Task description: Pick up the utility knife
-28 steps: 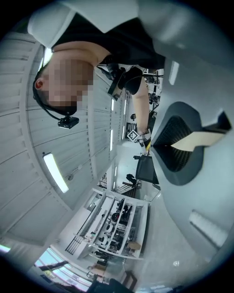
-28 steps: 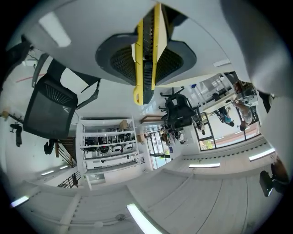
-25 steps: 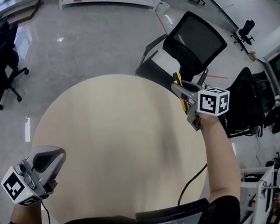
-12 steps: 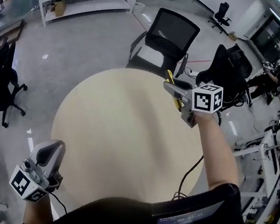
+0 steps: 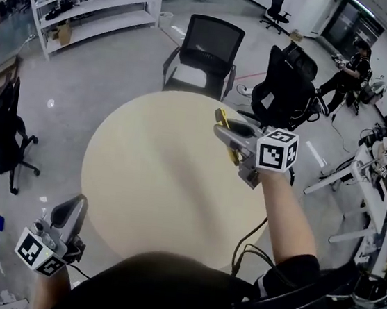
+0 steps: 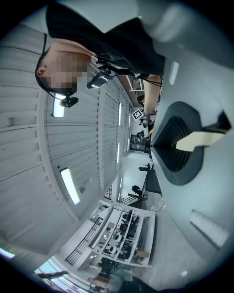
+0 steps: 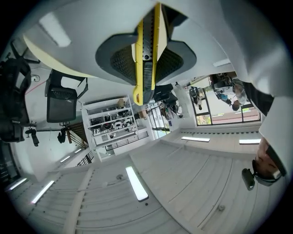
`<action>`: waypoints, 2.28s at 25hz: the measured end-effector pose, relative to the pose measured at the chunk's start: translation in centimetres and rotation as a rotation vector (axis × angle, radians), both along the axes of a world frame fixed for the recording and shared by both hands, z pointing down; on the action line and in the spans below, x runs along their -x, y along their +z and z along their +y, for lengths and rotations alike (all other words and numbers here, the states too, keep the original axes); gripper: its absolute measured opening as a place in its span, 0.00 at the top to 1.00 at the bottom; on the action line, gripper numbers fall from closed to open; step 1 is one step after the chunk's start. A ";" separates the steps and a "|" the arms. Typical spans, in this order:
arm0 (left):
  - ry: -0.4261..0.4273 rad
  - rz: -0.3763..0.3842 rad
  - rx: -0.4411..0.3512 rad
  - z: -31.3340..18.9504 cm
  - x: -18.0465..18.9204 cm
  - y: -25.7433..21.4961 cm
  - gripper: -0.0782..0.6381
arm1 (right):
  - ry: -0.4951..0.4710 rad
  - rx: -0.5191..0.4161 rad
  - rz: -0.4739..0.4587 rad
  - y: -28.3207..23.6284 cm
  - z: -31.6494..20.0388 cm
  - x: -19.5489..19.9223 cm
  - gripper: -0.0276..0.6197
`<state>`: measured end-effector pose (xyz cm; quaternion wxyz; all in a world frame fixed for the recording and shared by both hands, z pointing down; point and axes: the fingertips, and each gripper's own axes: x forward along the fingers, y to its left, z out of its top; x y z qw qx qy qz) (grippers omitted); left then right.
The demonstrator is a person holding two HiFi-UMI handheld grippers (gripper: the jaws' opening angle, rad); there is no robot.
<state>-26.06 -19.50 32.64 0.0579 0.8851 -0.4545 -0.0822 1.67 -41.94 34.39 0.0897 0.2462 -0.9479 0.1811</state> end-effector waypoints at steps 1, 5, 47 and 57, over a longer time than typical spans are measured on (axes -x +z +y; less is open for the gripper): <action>-0.005 -0.009 -0.006 1.0 -0.9 -0.5 0.90 | -0.005 -0.007 -0.010 -0.4 1.3 -1.0 0.73; -0.037 -0.008 -0.044 4.4 -6.0 -2.3 0.90 | -0.025 -0.023 -0.035 -0.8 6.1 -5.7 0.73; 0.075 -0.038 -0.054 16.1 -16.2 -4.0 0.90 | 0.027 0.051 -0.197 1.2 24.7 -14.3 0.73; 0.026 0.000 -0.108 18.5 -17.7 -5.4 0.89 | -0.043 -0.040 -0.234 -3.4 28.2 -15.5 0.73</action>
